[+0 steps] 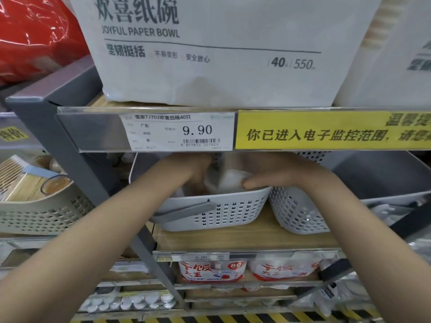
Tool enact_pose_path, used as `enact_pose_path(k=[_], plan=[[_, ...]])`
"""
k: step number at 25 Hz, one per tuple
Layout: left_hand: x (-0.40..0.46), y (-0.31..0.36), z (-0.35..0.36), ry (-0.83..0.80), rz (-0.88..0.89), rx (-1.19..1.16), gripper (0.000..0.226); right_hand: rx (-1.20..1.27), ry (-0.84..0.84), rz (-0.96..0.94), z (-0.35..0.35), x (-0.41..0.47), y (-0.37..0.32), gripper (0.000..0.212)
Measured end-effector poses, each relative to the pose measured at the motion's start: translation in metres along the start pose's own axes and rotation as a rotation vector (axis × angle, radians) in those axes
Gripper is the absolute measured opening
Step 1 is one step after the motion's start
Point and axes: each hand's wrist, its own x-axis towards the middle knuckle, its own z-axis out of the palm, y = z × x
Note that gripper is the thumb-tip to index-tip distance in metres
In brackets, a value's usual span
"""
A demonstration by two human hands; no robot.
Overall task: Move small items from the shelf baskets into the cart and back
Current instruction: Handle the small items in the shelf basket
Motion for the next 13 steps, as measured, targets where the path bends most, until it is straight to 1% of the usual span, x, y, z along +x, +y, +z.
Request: enact_pose_path(k=[1,2,3,4,5,6,8,9,10,12,13], plan=[[-0.005,0.003,-0.004,0.007,-0.014,-0.081,0.042,0.021,0.022,0.019,0.000,-0.003,0.002,0.066],[-0.011,0.003,-0.008,0.066,-0.028,-0.194,0.036,0.045,0.052,0.045,0.000,-0.005,0.002,0.062],[-0.017,0.003,-0.008,0.133,-0.059,-0.242,0.029,0.066,0.081,0.080,0.000,-0.008,0.002,0.058],[-0.026,0.004,-0.009,0.269,-0.074,-0.249,0.027,0.078,0.116,0.109,0.001,-0.011,0.002,0.055],[-0.034,0.004,-0.007,0.371,-0.094,-0.277,0.029,0.088,0.151,0.131,0.001,-0.013,0.002,0.056],[-0.042,0.005,-0.004,0.455,-0.110,-0.343,0.030,0.106,0.177,0.147,0.000,-0.017,0.003,0.052],[-0.060,0.006,-0.003,0.617,-0.102,-0.508,0.026,0.145,0.236,0.128,0.002,-0.026,0.003,0.032],[-0.065,0.004,0.000,0.681,-0.103,-0.514,0.027,0.163,0.279,0.091,0.003,-0.030,0.000,0.032],[-0.069,0.003,0.004,0.732,-0.115,-0.448,0.034,0.198,0.336,0.027,0.005,-0.034,-0.003,0.039],[-0.078,-0.001,0.015,0.857,-0.131,-0.344,0.056,0.234,0.459,-0.127,0.009,-0.041,-0.012,0.056],[-0.086,0.001,0.019,0.913,-0.137,-0.361,0.064,0.218,0.497,-0.187,0.012,-0.044,-0.013,0.061]])
